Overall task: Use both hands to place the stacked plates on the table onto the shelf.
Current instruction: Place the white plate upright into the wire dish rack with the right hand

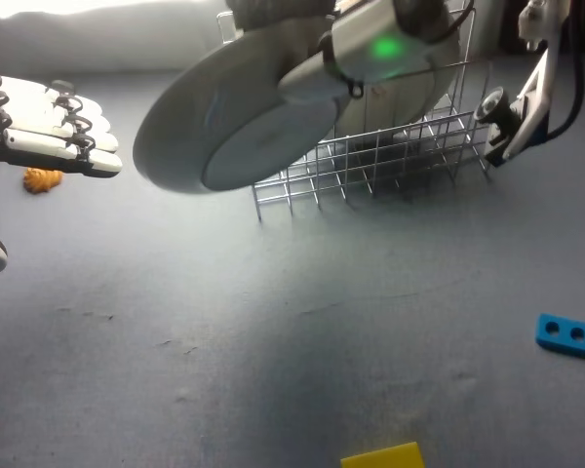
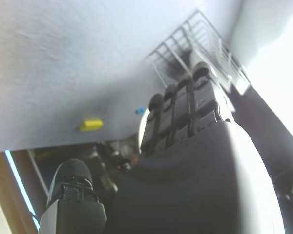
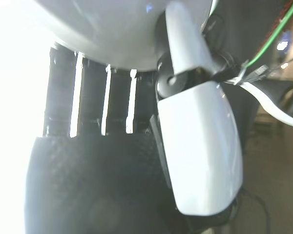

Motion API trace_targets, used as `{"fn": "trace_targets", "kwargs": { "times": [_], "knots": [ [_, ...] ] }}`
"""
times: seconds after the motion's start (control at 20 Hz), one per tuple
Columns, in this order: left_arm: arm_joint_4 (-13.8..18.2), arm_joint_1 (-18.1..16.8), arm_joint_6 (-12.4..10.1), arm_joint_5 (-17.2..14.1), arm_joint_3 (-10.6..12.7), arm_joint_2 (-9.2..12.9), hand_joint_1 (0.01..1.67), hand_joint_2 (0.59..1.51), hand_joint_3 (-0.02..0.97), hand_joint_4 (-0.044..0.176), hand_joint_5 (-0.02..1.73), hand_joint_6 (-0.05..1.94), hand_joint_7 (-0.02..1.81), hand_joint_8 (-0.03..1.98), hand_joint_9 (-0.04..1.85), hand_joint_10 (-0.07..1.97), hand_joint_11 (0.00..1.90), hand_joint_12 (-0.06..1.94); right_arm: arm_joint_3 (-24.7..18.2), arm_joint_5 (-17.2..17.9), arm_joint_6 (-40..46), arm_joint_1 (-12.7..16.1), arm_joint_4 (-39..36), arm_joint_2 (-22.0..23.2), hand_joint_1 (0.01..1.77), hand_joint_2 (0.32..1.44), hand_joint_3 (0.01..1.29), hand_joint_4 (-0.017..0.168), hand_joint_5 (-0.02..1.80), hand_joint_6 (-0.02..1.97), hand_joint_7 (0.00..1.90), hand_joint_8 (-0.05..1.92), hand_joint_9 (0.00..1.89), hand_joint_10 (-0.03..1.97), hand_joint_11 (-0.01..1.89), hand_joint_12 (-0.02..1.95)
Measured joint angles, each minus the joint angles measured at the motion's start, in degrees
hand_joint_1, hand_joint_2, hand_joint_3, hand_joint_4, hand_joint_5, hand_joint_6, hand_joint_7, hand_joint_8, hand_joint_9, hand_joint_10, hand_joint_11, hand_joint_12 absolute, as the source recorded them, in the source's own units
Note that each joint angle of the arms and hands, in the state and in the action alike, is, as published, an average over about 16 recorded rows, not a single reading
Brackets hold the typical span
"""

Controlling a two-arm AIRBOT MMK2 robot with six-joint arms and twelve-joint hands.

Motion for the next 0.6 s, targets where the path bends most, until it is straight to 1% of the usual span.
{"fn": "trace_targets", "kwargs": {
  "times": [0.2,0.4,0.6],
  "knots": [
    [0.34,1.22,0.0,0.29,0.2,-0.07,0.02,1.1,0.021,0.002,0.05,0.01,0.02,0.01,0.02,-0.06,0.02,0.01,2.35,-0.42,3.9,0.85,-0.03,0.37,1.24,1.08,0.01,0.009,0.85,1.11,0.97,1.01,1.1,0.52,0.81,1.27],
    [0.4,1.95,0.0,0.5,0.45,-0.22,0.02,1.1,0.021,0.002,0.05,0.01,0.02,0.01,0.02,-0.06,0.02,0.01,5.07,-0.99,7.69,1.0,0.21,0.56,1.24,1.08,0.01,0.01,0.85,1.11,0.96,1.03,1.09,0.52,0.81,1.29],
    [0.45,2.42,0.01,0.63,0.72,-0.43,0.02,1.099,0.021,0.001,0.05,0.01,0.02,0.01,0.02,-0.06,0.02,0.01,8.48,-1.64,10.42,0.34,1.2,0.06,1.24,1.09,0.01,0.009,0.84,1.11,0.95,1.03,1.09,0.51,0.81,1.29]
  ]
}}
